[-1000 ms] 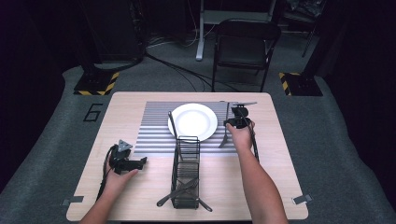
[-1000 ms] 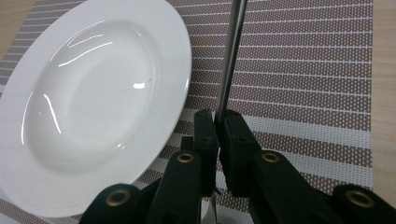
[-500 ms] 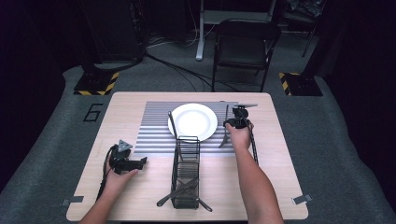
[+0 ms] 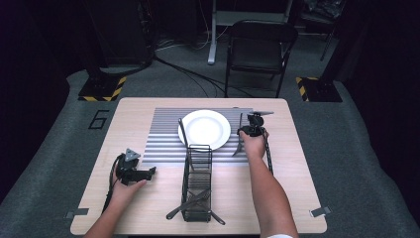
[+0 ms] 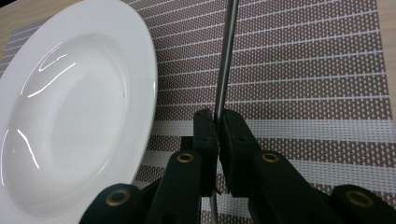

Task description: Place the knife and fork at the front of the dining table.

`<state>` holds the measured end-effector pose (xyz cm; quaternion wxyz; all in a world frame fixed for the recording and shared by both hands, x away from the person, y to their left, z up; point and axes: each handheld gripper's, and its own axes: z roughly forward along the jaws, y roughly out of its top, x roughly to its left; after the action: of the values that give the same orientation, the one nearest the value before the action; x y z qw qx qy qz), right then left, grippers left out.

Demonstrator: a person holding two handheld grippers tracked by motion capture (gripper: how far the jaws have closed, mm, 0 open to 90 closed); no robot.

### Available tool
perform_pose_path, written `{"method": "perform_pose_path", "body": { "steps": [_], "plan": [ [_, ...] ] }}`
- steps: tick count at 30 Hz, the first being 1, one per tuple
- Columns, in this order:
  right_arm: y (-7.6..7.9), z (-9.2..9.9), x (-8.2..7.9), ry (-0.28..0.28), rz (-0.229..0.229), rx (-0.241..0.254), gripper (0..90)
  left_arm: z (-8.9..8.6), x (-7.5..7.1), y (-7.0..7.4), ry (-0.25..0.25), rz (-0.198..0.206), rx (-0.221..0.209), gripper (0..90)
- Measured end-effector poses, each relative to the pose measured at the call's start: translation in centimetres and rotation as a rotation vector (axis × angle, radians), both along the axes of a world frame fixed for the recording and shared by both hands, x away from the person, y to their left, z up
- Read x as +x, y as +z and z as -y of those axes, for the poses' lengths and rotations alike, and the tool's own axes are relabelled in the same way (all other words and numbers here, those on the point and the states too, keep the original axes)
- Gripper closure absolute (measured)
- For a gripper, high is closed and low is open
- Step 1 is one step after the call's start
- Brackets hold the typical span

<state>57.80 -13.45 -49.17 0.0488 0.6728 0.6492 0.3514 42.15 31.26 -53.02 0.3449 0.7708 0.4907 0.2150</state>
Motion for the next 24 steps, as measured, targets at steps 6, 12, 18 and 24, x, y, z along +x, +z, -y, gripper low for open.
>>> {"method": "perform_pose_path", "body": {
  "steps": [6, 12, 18, 24],
  "plan": [
    [-0.3, 0.0, 0.2, -0.005, -0.01, 0.005, 84.9, 0.0, 0.0, 0.0, -0.002, -0.003, 0.0, 8.9],
    [-0.7, -0.1, 0.3, -0.016, -0.013, 0.014, 84.4, 0.0, 0.0, 0.0, -0.003, -0.004, 0.0, 8.9],
    [-0.9, -0.1, 0.4, -0.017, -0.018, 0.011, 84.2, 0.0, 0.0, 0.0, 0.0, 0.0, -0.001, 8.9],
    [-1.3, -0.2, 0.6, -0.028, -0.037, 0.008, 83.6, 0.0, 0.0, 0.0, -0.002, -0.004, 0.0, 9.0]
  ]
}}
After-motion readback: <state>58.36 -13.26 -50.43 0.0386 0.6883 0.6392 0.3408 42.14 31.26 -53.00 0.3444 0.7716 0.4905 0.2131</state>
